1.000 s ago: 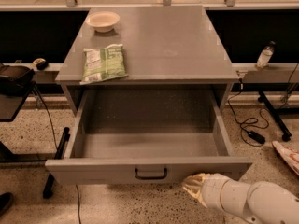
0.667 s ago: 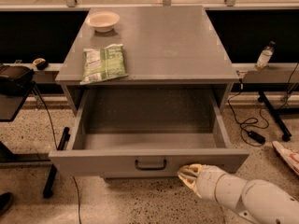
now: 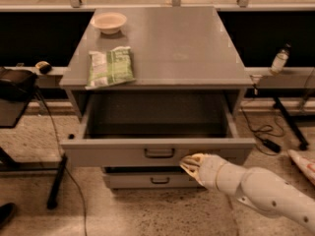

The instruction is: Close top drawer

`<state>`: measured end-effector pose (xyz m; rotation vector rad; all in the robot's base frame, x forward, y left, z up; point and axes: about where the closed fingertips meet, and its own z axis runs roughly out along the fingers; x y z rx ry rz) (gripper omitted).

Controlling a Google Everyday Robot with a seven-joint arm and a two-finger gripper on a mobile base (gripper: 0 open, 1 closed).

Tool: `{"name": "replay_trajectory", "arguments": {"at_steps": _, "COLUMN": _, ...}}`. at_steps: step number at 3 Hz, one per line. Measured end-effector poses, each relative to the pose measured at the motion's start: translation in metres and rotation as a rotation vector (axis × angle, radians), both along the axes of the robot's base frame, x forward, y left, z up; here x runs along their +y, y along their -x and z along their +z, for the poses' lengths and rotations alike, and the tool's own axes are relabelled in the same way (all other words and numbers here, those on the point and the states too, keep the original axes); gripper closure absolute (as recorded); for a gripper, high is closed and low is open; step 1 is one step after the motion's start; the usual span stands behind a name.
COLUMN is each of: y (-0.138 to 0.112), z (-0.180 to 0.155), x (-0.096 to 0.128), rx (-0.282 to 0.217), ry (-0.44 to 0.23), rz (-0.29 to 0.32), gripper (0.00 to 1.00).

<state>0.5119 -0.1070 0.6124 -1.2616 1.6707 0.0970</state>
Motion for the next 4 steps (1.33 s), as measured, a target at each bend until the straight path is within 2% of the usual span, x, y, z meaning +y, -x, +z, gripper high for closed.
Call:
{"name": "replay_trajectory", "arguments": {"at_steps": 1, "y": 0.001, "z": 0.0, "x": 0.0, "rx": 0.0, "ry": 0.0, "rz": 0.0, "gripper": 1.0}}
{"name": "replay_trajectory", "arguments": {"at_steps": 2, "y": -0.025, "z": -0.011, "x": 0.012, "rx": 0.051, "ry": -0.039, "rz": 0.052, "gripper": 1.0}}
{"name": "replay_trajectory", "arguments": {"at_steps": 3, "y": -0.048, "z": -0.028, "x": 0.018, "rx": 0.127, "ry": -0.081, "rz": 0.09, "gripper": 1.0}}
{"name": "replay_trajectory", "arguments": {"at_steps": 4, "y": -0.075, "z": -0.035, "x": 0.033, "rx": 0.198, "ry": -0.104, "rz": 0.16, "gripper": 1.0}}
